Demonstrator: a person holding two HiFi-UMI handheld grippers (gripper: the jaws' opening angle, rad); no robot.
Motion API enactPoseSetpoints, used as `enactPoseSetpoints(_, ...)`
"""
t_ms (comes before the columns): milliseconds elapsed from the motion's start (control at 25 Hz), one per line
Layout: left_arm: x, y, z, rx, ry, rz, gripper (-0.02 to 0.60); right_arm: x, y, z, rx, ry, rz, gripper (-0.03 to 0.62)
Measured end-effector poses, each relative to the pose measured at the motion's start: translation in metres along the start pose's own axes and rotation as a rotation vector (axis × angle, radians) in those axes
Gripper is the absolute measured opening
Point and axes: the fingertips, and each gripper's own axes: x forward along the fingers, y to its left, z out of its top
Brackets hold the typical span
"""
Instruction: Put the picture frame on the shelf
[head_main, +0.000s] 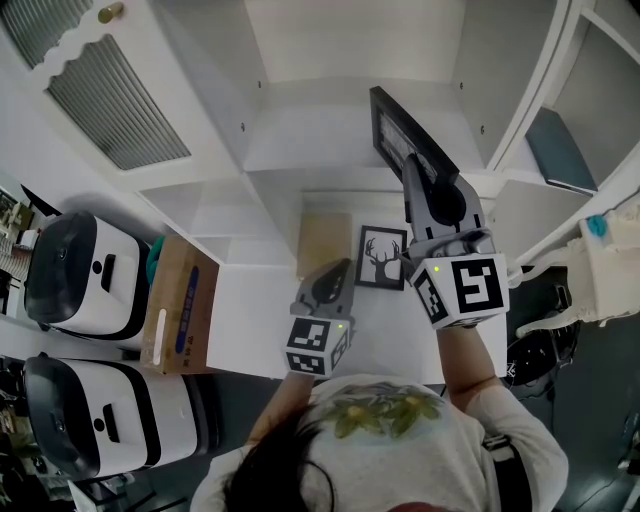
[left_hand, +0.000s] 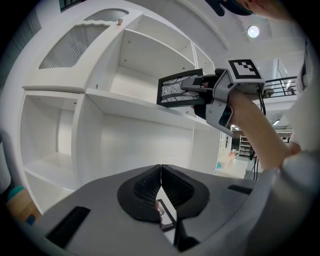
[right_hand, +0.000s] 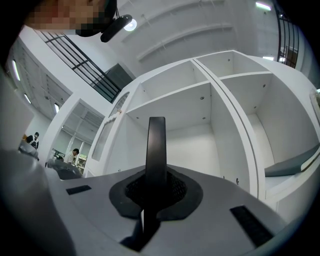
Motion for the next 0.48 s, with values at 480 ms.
enactPoseSetpoints(480, 0.0022, -0.0006, -0.0016, -0.002, 0.007, 0.002, 0.029, 0.0102, -0.0065, -0.0054, 0.049, 0.021, -0.001, 0.037)
